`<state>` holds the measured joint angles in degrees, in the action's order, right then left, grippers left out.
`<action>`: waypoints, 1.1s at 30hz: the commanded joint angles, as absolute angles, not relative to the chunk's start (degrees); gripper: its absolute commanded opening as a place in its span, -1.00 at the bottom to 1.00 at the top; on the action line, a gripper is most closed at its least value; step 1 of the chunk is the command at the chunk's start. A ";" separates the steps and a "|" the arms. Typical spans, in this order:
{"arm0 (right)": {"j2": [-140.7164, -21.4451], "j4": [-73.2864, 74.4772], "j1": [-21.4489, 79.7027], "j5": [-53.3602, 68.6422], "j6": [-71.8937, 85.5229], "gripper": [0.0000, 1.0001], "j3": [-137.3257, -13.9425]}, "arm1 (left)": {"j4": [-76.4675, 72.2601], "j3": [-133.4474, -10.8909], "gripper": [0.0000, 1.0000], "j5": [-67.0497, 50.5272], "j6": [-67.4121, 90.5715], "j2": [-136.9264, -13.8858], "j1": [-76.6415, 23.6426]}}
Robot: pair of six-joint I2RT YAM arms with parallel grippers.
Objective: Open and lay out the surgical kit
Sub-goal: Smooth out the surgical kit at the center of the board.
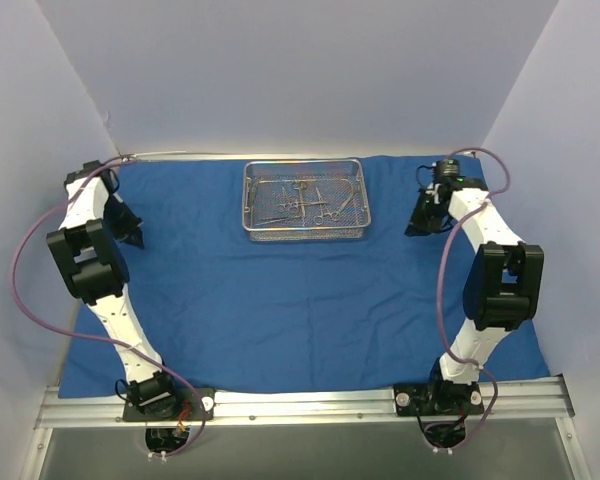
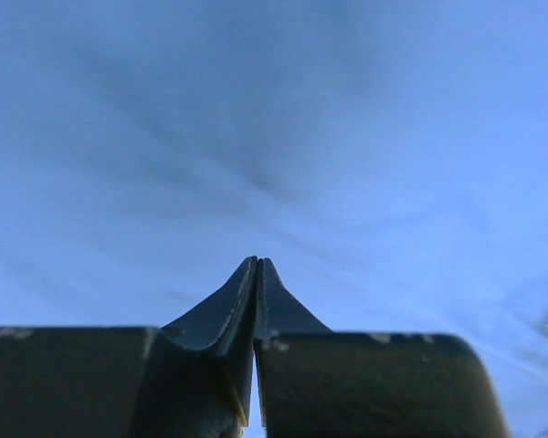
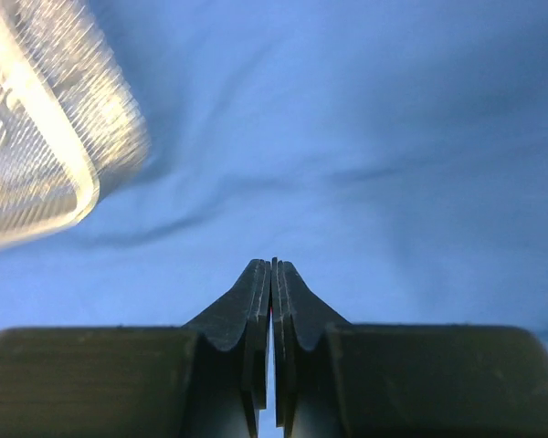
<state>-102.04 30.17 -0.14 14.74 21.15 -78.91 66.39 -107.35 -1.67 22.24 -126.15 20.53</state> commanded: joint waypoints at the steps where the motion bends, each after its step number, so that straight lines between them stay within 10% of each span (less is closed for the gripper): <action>1: -105.11 35.68 -5.34 10.38 21.45 -0.98 -79.63 | 64.16 -112.05 -0.81 -4.46 23.90 -124.97 15.48; 33: -98.86 38.41 -29.53 -14.94 22.32 -1.00 -66.72 | 69.43 -132.54 -0.92 -10.89 26.45 -145.99 16.44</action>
<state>-98.98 34.06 -27.22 -9.54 22.87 -66.46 72.58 -133.12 -14.59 27.35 -146.71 15.66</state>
